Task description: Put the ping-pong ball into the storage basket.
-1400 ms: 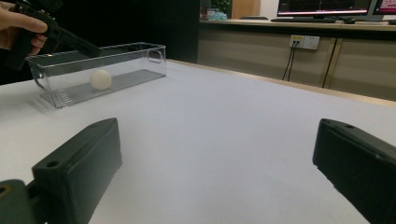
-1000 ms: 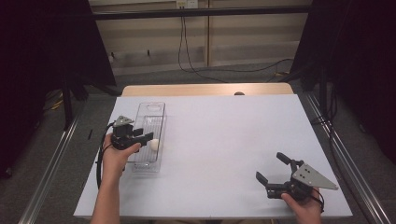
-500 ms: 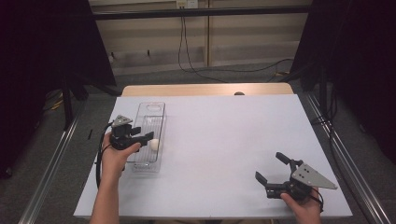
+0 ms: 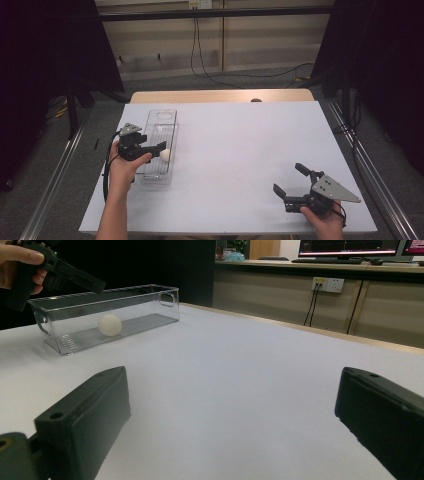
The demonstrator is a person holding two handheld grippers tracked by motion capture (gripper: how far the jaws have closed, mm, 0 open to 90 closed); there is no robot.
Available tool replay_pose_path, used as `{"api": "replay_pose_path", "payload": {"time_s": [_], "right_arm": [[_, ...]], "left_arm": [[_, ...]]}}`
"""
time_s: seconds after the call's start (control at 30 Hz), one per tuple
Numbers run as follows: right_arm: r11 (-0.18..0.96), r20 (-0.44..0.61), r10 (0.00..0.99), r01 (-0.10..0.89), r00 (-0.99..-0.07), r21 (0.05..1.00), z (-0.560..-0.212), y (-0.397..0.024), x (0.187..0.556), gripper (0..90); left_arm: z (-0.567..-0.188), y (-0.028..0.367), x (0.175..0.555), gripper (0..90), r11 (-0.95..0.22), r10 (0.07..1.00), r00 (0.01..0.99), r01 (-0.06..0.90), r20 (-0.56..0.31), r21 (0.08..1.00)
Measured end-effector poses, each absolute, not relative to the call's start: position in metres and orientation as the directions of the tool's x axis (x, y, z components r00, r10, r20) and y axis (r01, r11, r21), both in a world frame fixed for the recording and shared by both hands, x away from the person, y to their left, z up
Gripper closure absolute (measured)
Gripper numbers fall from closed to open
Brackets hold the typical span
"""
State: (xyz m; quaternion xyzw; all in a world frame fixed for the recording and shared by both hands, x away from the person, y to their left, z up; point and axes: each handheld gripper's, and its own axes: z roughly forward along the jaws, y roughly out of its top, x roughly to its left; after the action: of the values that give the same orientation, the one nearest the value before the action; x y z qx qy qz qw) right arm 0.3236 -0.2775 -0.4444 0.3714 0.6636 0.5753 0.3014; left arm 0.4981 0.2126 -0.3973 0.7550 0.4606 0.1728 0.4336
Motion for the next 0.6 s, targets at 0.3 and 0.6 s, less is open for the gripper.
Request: {"api": "replay_pose_path", "payload": {"time_s": [0.3,0.6], "right_arm": [[0.067,0.023,0.838,0.145,-0.545,0.987,-0.4444,-0.2782,0.3236,0.8],[0.065,0.022,0.839,0.141,-0.544,0.988,-0.4440,-0.2787,0.3233,0.8]], "left_arm": [[-0.3966,0.2123,0.4982,7.7,-0.174,0.849,0.505,0.546,-0.156,0.820],[-0.3951,0.2114,0.4959,4.5,-0.185,0.840,0.522,0.533,-0.149,0.826]]}}
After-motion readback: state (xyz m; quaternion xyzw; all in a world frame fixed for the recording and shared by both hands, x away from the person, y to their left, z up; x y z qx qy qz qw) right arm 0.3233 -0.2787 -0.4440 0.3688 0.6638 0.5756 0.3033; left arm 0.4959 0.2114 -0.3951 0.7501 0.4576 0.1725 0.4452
